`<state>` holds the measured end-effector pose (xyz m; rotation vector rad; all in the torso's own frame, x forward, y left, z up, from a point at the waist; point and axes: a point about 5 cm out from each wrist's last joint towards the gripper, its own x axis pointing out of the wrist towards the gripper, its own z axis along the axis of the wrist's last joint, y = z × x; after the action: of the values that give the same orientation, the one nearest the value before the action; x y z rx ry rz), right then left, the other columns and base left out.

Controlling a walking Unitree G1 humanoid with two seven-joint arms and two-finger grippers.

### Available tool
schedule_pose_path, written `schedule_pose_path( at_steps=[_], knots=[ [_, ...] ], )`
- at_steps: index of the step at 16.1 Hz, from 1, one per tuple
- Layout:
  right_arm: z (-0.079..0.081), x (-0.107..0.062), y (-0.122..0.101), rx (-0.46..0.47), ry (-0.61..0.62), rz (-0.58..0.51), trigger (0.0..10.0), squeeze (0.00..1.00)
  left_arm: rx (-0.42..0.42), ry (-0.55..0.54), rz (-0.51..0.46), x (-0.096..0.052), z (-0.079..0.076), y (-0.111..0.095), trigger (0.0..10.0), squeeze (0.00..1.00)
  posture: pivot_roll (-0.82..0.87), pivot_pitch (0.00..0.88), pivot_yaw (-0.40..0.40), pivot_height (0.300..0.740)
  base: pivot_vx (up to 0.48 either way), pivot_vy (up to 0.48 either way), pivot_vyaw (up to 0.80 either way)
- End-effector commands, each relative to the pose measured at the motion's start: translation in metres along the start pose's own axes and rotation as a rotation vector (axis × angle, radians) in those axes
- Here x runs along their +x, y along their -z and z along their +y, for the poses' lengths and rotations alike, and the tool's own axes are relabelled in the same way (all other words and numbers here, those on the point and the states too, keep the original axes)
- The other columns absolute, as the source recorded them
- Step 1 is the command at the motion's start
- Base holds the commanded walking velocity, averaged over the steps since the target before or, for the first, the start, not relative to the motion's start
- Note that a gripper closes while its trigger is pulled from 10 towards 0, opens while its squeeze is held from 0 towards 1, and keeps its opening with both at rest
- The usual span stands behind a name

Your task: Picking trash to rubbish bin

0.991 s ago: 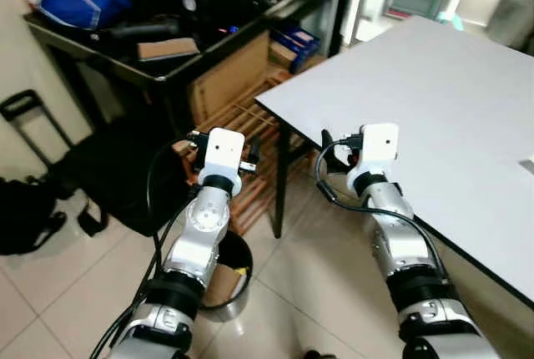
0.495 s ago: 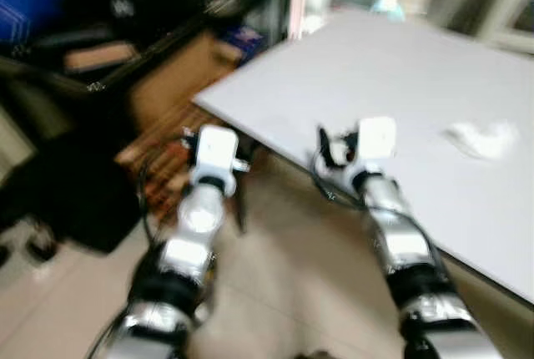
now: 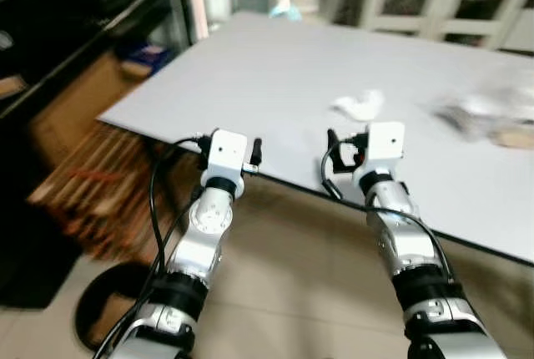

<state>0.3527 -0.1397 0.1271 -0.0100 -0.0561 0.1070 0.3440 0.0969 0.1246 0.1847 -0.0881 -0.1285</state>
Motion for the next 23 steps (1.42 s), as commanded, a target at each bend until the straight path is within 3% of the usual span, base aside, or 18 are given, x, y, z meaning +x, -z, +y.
schedule_pose_path(
  at_steps=[1, 10, 14, 23],
  knots=[
    [0.0055, 0.0007, -0.0009, 0.013, -0.013, -0.001, 10.0, 0.00, 0.005, -0.020, -0.010, 0.0012, 0.0053, -0.0026, 10.0, 0.00, -0.07, 0.056, 0.038, 0.740, 0.000, 0.000, -0.79],
    [0.0063, -0.0012, 0.0012, 0.012, -0.017, 0.005, 10.0, 0.00, 0.007, -0.019, -0.002, 0.0001, 0.0045, -0.0008, 10.0, 0.00, -0.07, 0.064, 0.038, 0.740, 0.000, 0.000, -0.77],
    [0.0072, -0.0018, 0.0014, 0.005, -0.021, 0.000, 10.0, 0.00, 0.020, -0.017, 0.004, 0.0000, 0.0039, 0.0001, 10.0, 0.00, -0.07, 0.057, 0.039, 0.740, 0.000, 0.000, 0.00],
    [0.0106, -0.0026, 0.0033, -0.013, -0.036, 0.010, 10.0, 0.00, 0.035, -0.022, 0.010, 0.0010, 0.0038, 0.0006, 10.0, 0.00, -0.08, 0.027, 0.045, 0.740, 0.000, -0.348, 0.00]
  ],
)
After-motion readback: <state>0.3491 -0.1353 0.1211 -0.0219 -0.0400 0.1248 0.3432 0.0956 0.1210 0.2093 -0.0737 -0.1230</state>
